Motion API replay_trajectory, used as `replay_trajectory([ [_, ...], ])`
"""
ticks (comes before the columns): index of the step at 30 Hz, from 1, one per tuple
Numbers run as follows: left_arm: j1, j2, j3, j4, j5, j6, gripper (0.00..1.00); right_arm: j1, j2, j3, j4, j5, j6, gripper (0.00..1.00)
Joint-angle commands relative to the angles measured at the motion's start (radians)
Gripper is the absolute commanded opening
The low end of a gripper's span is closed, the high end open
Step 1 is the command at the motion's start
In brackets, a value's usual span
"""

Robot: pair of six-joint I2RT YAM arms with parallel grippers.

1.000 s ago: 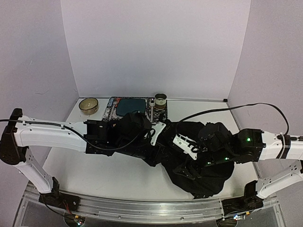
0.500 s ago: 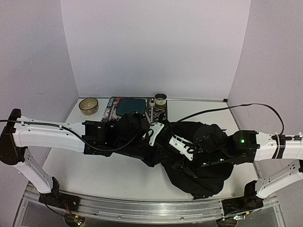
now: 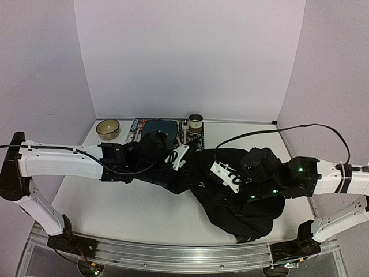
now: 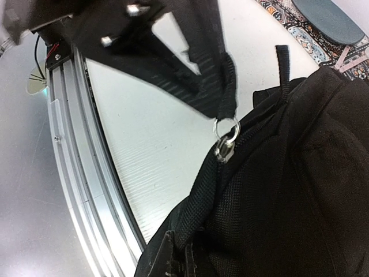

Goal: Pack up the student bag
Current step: Zip the largest pocket of the bag in the student bag, then set down the student bag at the center of the board.

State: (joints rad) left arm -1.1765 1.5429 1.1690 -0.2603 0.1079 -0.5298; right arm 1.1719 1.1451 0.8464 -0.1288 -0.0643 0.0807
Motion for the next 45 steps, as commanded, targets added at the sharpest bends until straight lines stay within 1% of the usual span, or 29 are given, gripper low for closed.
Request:
replay_trajectory([
  [1,0.130,-0.005,0.024,0.008,-0.158,0.000,0.00,0.023,-0.051,0.027,-0.201,-0.147,0.014,0.00],
  [5,0.204,0.026,0.018,-0.003,-0.174,0.007,0.00,0.022,-0.073,0.035,-0.224,-0.182,0.015,0.00],
  [8,0.251,0.067,0.019,-0.006,-0.179,0.015,0.00,0.023,-0.095,0.044,-0.252,-0.168,0.012,0.00],
  [14,0.308,0.169,0.028,-0.011,-0.201,0.018,0.00,0.022,-0.123,0.059,-0.270,-0.162,0.008,0.00],
  [18,0.344,0.227,0.031,-0.022,-0.232,0.004,0.00,0.022,-0.087,0.064,-0.266,-0.160,-0.001,0.00],
  [22,0.345,0.226,0.033,-0.020,-0.204,0.019,0.00,0.022,0.003,0.088,-0.223,-0.170,0.003,0.00],
  [26,0.349,0.168,0.000,-0.023,-0.275,0.036,0.00,0.023,0.119,0.131,-0.111,-0.220,0.007,0.00],
  [29,0.375,0.124,-0.022,-0.028,-0.301,0.043,0.00,0.023,0.243,0.211,-0.046,-0.261,-0.003,0.00],
  [33,0.399,0.066,-0.053,-0.030,-0.350,0.040,0.02,0.022,0.401,0.353,-0.034,-0.232,-0.023,0.00],
  [34,0.400,0.054,-0.065,-0.030,-0.359,0.037,0.05,0.023,0.434,0.380,-0.035,-0.218,-0.025,0.00],
  [36,0.400,0.022,-0.085,-0.030,-0.368,0.032,0.12,0.022,0.485,0.419,-0.040,-0.175,-0.026,0.08],
  [37,0.401,0.006,-0.097,-0.030,-0.372,0.029,0.18,0.021,0.503,0.438,-0.050,-0.157,-0.025,0.13],
  [39,0.402,-0.027,-0.122,-0.031,-0.386,0.020,0.35,0.014,0.526,0.476,-0.079,-0.135,-0.027,0.25],
  [40,0.403,-0.049,-0.135,-0.031,-0.393,0.016,0.40,0.011,0.535,0.495,-0.096,-0.124,-0.028,0.33],
  [42,0.411,-0.088,-0.155,-0.031,-0.415,0.007,0.54,0.000,0.545,0.528,-0.124,-0.091,-0.032,0.43],
  [43,0.421,-0.102,-0.160,-0.034,-0.421,0.002,0.60,-0.013,0.547,0.540,-0.133,-0.077,-0.034,0.50],
  [45,0.447,-0.137,-0.172,-0.042,-0.422,-0.010,0.68,-0.048,0.544,0.561,-0.138,-0.057,-0.029,0.62],
])
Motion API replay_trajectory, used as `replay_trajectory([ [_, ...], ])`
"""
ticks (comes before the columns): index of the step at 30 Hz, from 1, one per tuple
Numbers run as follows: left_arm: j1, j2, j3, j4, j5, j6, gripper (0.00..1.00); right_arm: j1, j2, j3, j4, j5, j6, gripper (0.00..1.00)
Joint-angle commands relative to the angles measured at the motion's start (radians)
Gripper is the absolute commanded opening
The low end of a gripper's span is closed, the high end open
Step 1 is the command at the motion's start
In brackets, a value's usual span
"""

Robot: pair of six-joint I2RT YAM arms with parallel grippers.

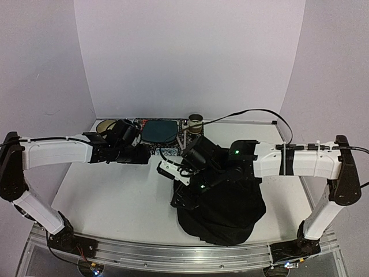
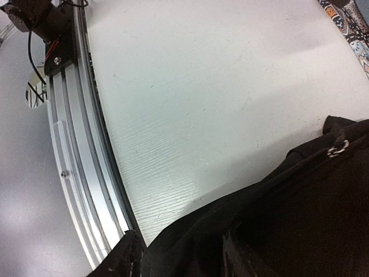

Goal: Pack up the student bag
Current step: Set down the student bag at the center of the board, then reset both arms

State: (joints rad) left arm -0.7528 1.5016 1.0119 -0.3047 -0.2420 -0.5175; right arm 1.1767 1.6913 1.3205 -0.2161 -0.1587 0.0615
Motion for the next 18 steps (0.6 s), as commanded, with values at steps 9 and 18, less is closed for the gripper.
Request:
replay_trajectory([
  [9,0.242,-0.278,-0.042,-0.088,-0.092,-0.090,0.97,-0.294,-0.026,0.110,-0.026,0.233,0.016,0.98],
  [18,0.487,-0.519,-0.068,-0.182,-0.116,-0.107,1.00,-0.639,-0.170,-0.096,0.077,0.407,0.115,0.98],
])
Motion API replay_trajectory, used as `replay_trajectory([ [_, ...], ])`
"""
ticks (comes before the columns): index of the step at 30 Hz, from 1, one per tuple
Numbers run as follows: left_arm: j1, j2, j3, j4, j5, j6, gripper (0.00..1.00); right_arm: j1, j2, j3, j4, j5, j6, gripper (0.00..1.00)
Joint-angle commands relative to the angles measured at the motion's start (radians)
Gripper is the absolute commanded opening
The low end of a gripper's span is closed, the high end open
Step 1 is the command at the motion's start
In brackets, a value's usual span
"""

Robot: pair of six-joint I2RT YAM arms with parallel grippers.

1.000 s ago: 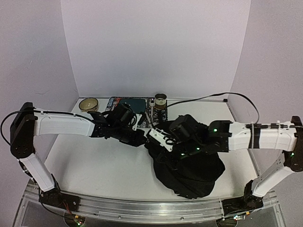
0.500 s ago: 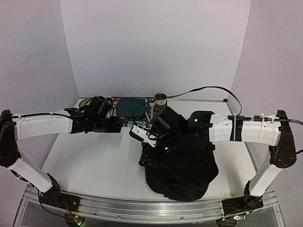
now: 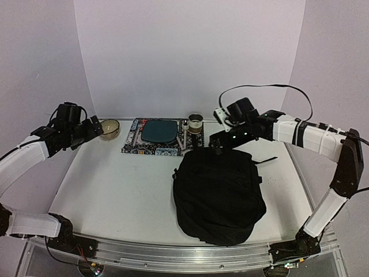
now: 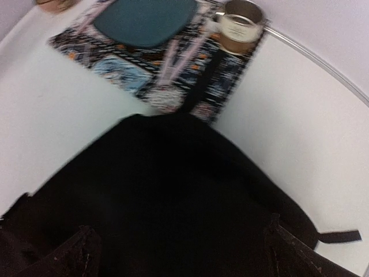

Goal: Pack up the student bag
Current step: Reset both arms

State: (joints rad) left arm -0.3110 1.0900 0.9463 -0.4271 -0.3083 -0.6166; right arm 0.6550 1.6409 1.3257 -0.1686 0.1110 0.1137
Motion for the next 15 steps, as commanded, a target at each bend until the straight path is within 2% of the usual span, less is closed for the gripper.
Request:
replay_trajectory([
  [1,0.053,-0.137,-0.002,-0.070,-0.071,-0.005,1.00,-0.179,-0.153,-0.131,0.038,0.152,0.081,0.98],
  [7,0.064,-0.246,-0.004,-0.133,-0.200,0.034,0.99,-0.431,-0.356,-0.290,0.057,0.202,0.150,0.98],
  [11,0.063,-0.336,-0.011,-0.169,-0.263,0.064,0.99,-0.456,-0.566,-0.369,0.055,0.310,0.094,0.98],
  [15,0.063,-0.457,-0.016,-0.182,-0.276,0.108,0.99,-0.456,-0.763,-0.450,0.045,0.339,0.069,0.98],
])
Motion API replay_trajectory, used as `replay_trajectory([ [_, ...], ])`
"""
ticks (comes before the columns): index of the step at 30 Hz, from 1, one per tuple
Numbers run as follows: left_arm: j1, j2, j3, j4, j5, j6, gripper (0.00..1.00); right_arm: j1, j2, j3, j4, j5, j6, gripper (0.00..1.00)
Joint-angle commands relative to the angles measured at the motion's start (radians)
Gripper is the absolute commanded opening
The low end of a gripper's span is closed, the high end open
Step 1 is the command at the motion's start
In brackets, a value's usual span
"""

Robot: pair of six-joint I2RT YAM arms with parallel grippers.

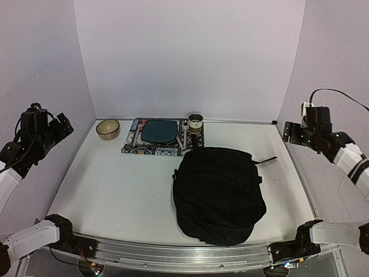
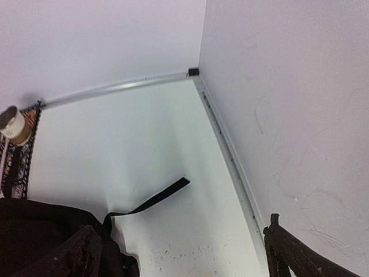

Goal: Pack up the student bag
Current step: Reset both arms

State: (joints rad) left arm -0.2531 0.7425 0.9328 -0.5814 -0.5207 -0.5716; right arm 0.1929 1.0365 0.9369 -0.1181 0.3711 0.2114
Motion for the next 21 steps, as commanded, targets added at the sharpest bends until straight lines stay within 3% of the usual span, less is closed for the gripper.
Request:
replay_trajectory([
  [1,0.005,-0.140,-0.001,-0.028,-0.057,0.078,0.99,0.006,-0.221,-0.081,-0.011,0.076,-0.030,0.98],
  [9,0.005,-0.397,0.017,-0.035,-0.003,0.210,0.99,0.007,-0.548,-0.157,-0.077,0.029,-0.089,0.98],
  [18,0.005,-0.682,-0.177,-0.030,-0.017,0.181,0.99,0.007,-0.718,-0.265,-0.092,-0.007,-0.115,0.98],
  [21,0.005,-0.717,-0.177,-0.028,-0.034,0.183,0.99,0.006,-0.726,-0.270,-0.087,-0.013,-0.118,0.98],
])
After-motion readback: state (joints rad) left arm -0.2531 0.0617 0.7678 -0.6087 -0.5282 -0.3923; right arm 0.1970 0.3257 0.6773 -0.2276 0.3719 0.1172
